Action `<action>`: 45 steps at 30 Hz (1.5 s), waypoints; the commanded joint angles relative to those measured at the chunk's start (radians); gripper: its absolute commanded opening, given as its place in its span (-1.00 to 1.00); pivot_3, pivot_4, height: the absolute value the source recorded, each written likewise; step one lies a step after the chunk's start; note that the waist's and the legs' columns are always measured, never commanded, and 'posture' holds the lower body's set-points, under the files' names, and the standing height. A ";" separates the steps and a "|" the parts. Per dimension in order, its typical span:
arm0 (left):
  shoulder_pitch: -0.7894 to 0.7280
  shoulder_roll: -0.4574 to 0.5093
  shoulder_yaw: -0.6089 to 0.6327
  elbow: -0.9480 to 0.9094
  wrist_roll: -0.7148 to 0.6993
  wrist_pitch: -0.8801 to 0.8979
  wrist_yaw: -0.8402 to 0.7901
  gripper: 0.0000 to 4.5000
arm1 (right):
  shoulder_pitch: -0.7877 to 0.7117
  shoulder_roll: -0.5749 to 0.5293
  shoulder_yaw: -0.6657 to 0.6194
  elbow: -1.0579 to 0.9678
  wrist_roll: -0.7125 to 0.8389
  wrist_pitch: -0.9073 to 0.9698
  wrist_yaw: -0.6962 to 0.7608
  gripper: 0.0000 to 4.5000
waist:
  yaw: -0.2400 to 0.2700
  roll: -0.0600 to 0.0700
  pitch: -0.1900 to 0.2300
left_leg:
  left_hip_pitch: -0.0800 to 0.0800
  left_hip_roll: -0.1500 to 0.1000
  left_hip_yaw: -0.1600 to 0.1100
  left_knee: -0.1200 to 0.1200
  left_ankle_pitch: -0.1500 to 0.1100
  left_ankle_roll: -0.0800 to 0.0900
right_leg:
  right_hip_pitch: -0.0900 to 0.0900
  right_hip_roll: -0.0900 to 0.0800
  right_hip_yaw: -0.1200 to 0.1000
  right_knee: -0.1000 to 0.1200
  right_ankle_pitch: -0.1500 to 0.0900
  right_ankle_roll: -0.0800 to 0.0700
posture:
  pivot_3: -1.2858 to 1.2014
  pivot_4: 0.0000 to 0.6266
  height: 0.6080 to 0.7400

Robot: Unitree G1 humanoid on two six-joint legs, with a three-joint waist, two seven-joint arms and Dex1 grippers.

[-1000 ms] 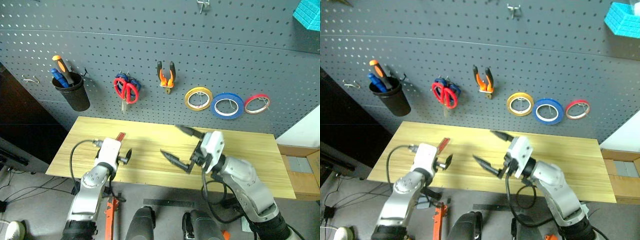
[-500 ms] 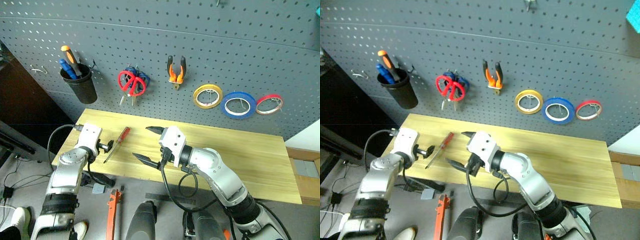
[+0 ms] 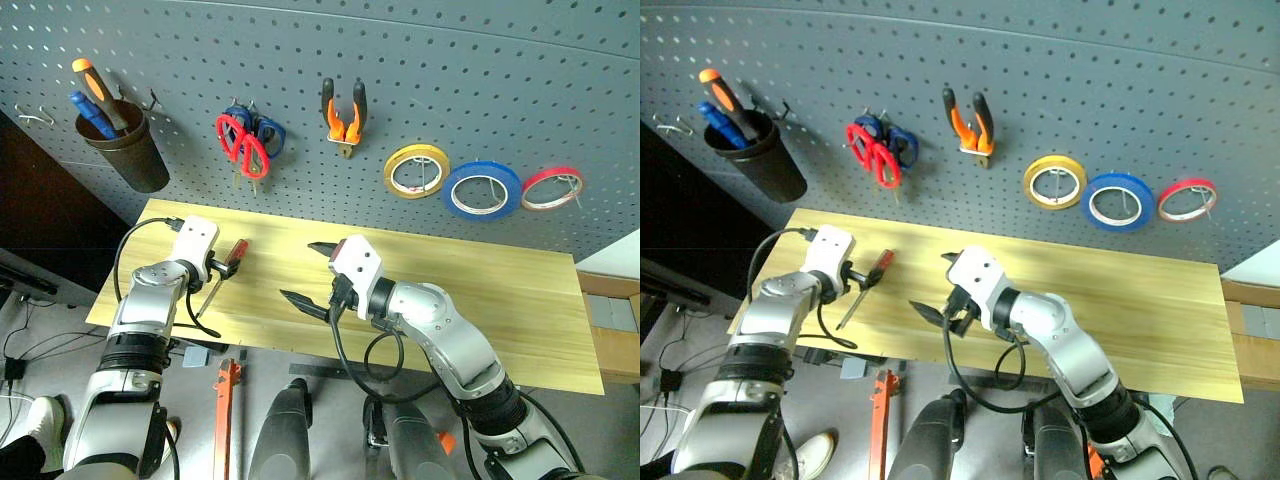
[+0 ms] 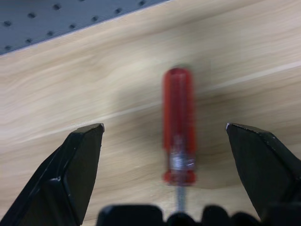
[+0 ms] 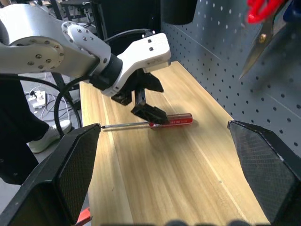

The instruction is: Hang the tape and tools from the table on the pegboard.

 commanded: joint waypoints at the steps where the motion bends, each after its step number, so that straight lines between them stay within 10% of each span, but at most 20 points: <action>1: -0.016 0.013 0.011 0.010 -0.008 -0.006 -0.017 0.99 | 0.008 0.012 -0.004 -0.071 0.023 0.021 -0.009 1.00 | 0.001 0.000 0.008 | 0.000 0.000 0.000 0.000 0.000 0.000 | 0.000 0.000 0.000 0.000 0.000 0.000 | 0.20 0.31 1.00; 9: -0.137 -0.018 0.060 0.223 -0.082 0.048 -0.048 0.99 | 0.009 0.004 -0.015 -0.110 0.033 0.064 -0.012 1.00 | 0.002 0.000 0.037 | -0.001 0.000 -0.001 0.000 0.001 -0.003 | -0.001 0.000 -0.001 0.000 0.000 0.000 | 0.19 0.40 1.00; 20: -0.173 -0.018 0.028 0.275 -0.058 -0.012 -0.067 -0.60 | 0.000 0.004 -0.018 -0.091 0.039 0.055 -0.026 1.00 | 0.001 -0.001 0.040 | -0.013 0.000 -0.002 0.000 0.005 -0.011 | -0.013 0.000 -0.003 0.001 -0.001 0.001 | 0.19 0.34 1.00; 26: -0.150 -0.039 0.044 0.173 -0.077 0.014 -0.041 -0.62 | 0.002 -0.020 -0.050 -0.102 0.058 0.034 -0.008 1.00 | 0.001 -0.001 0.040 | -0.014 0.000 -0.002 0.000 0.005 -0.011 | -0.012 0.000 -0.003 0.001 -0.001 0.002 | 0.17 0.20 1.00; 35: 0.218 -0.138 0.051 -0.504 -0.085 0.168 0.114 -0.62 | 0.105 -0.082 -0.132 -0.189 0.163 -0.043 0.071 1.00 | -0.005 -0.005 0.030 | -0.015 -0.001 -0.004 0.000 0.006 -0.015 | -0.012 -0.001 -0.005 -0.001 0.001 -0.002 | 0.15 -0.18 1.00; 45: 0.429 -0.250 -0.025 -1.031 0.140 -0.044 0.386 -0.62 | 0.107 0.032 -0.158 -0.183 0.248 -0.180 0.046 1.00 | 0.002 -0.007 -0.073 | -0.015 -0.001 -0.009 0.000 0.009 -0.020 | -0.010 0.001 -0.008 0.000 0.000 0.002 | 0.18 -0.63 1.00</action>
